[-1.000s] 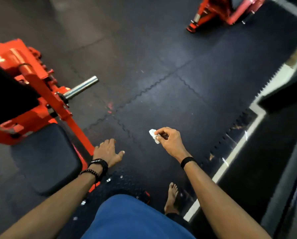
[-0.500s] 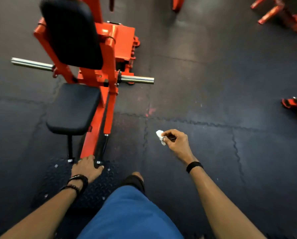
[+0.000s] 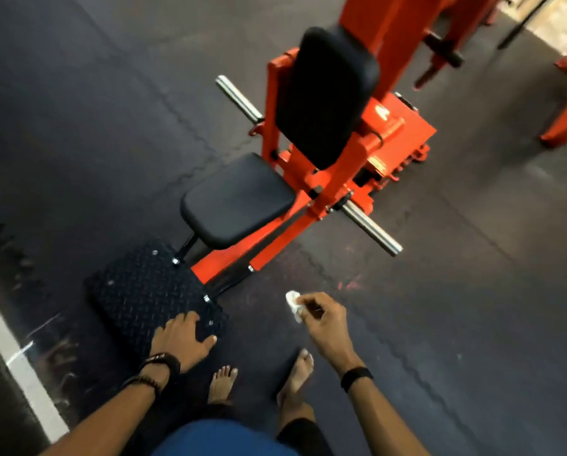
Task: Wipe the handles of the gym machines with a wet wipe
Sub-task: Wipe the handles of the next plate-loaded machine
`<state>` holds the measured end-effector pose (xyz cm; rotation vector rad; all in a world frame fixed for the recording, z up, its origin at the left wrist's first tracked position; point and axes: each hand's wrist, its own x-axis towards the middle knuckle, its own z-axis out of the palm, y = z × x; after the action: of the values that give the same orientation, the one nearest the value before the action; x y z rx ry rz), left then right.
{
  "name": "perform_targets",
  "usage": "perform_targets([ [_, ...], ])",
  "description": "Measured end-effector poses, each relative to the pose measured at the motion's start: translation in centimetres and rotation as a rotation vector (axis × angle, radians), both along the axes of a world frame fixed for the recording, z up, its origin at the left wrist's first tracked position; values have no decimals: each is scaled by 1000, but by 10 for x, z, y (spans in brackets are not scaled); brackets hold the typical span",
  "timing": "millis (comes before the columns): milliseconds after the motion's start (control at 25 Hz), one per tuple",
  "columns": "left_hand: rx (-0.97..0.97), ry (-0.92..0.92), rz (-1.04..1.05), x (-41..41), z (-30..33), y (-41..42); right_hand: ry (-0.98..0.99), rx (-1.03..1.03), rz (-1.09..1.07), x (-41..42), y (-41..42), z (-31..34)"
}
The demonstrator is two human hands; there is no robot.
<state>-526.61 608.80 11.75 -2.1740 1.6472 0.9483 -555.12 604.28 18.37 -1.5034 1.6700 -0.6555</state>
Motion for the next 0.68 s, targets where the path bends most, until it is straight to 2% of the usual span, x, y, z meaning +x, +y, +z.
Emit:
perform_targets([
  [80,-49,1,118,-14,-26,-4,-28,14,111,-1,-34,-42],
  [200,1,29,366,-31,-66,10,-1,91,223,6,-69,-107],
  [320,33,59,464,-40,-135,6,12,103,370,30,-98,-192],
  [440,31,124,496,-36,-233,-1,27,27,373,62,-111,-303],
  [560,-21,119,414,-23,-339,-19,66,19,284,84,-108,-422],
  [680,-53,92,342,6,-441,-33,92,-72,223,109,-103,-526],
])
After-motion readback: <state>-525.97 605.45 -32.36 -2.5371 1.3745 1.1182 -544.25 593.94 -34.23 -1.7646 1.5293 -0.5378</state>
